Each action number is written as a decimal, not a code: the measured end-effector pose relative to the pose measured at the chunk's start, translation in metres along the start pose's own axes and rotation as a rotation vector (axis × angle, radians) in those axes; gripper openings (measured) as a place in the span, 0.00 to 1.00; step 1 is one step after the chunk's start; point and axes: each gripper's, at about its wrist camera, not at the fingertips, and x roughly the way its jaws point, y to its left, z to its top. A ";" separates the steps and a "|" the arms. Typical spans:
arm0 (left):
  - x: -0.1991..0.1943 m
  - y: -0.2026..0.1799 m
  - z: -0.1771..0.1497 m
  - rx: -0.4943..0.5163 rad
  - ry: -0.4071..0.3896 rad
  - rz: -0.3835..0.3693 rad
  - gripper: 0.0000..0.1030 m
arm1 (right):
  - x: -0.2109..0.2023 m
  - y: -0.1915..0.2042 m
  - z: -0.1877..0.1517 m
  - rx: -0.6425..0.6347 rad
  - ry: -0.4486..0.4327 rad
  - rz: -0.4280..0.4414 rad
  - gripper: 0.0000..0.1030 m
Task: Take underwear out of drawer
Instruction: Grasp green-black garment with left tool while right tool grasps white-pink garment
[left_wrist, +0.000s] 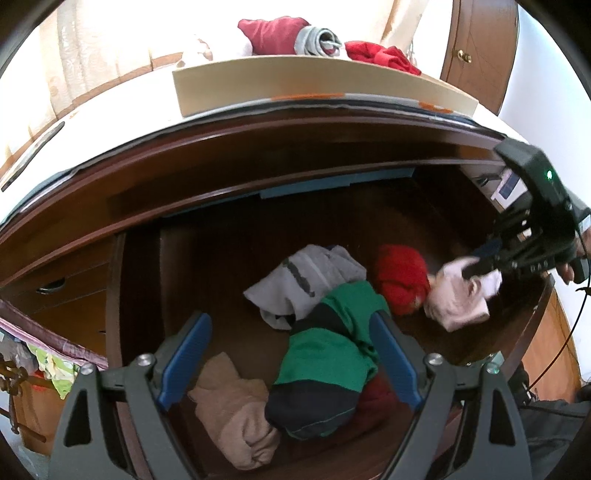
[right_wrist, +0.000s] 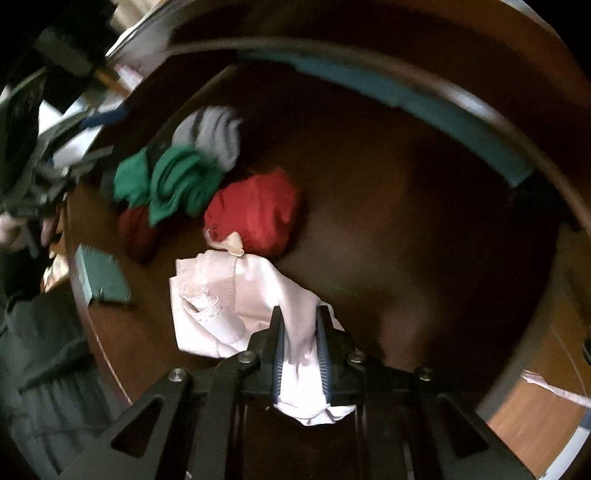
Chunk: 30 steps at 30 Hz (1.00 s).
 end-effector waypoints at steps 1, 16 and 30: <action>0.001 -0.001 0.001 0.005 0.007 -0.003 0.86 | -0.002 0.000 0.000 0.000 -0.005 -0.009 0.17; 0.031 -0.011 0.020 0.079 0.198 -0.149 0.86 | 0.005 0.028 0.006 -0.069 -0.038 -0.009 0.63; 0.063 -0.020 0.019 0.111 0.356 -0.198 0.78 | 0.036 0.058 0.015 -0.138 0.020 -0.091 0.57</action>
